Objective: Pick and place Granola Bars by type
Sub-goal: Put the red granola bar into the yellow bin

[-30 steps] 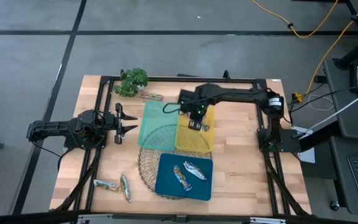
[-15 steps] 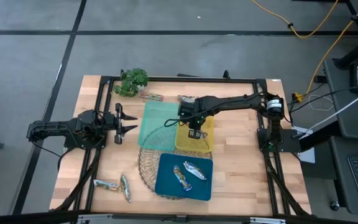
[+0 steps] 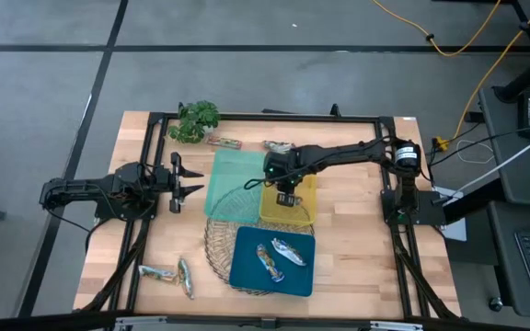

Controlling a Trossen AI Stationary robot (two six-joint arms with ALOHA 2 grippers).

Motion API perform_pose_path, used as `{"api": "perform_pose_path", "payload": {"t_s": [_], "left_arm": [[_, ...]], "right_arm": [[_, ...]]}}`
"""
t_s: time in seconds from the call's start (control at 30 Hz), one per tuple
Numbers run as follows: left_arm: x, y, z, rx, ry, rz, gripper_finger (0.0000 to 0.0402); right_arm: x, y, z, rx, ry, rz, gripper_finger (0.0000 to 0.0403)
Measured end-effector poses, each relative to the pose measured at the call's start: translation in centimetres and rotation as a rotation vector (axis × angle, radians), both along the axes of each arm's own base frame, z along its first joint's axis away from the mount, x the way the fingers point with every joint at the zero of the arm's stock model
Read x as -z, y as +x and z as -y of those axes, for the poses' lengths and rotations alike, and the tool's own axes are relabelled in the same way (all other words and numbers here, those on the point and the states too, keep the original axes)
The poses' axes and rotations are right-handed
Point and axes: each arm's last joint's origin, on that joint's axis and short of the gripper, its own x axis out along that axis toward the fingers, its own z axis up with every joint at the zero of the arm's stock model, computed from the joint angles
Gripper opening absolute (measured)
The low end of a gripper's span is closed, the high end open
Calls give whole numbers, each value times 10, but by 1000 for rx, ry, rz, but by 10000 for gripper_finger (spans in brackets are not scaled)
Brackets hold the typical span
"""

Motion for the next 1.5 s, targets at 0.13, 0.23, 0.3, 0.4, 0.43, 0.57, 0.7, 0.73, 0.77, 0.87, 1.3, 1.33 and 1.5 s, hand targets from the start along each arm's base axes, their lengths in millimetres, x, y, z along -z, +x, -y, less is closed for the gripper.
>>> {"api": "perform_pose_path", "payload": {"t_s": [0.13, 0.23, 0.3, 0.4, 0.43, 0.57, 0.7, 0.73, 0.77, 0.87, 1.3, 1.33, 1.5], "left_arm": [[0, 0, 0, 0, 0, 0, 143], [0, 0, 0, 0, 0, 0, 143], [0, 0, 0, 0, 0, 0, 143], [0, 0, 0, 0, 0, 0, 143], [0, 0, 0, 0, 0, 0, 143], [0, 0, 0, 0, 0, 0, 143], [0, 0, 0, 0, 0, 0, 143], [0, 0, 0, 0, 0, 0, 143], [0, 0, 0, 0, 0, 0, 143], [0, 0, 0, 0, 0, 0, 143], [0, 0, 0, 0, 0, 1, 143], [0, 0, 0, 0, 0, 0, 143], [0, 0, 0, 0, 0, 0, 143]], "right_arm": [[6, -3, -1, -2, 8, -7, 70], [9, -4, -1, -2, 10, -17, 70], [9, -4, -1, -1, 10, -16, 70], [9, -4, -1, 0, 10, -12, 70], [9, -4, -1, -1, 10, -10, 70], [8, -3, -1, -1, 8, 3, 81], [4, 0, 0, -2, 7, 15, 120], [2, 1, 0, -1, 6, 18, 132], [-1, 2, 0, 0, 6, 17, 146], [-12, 5, 0, 0, 5, 18, 183], [-84, 21, 0, 42, 6, 83, 233], [-90, 22, -2, 43, 5, 100, 230], [-120, 26, -11, 37, -16, 183, 216]]}}
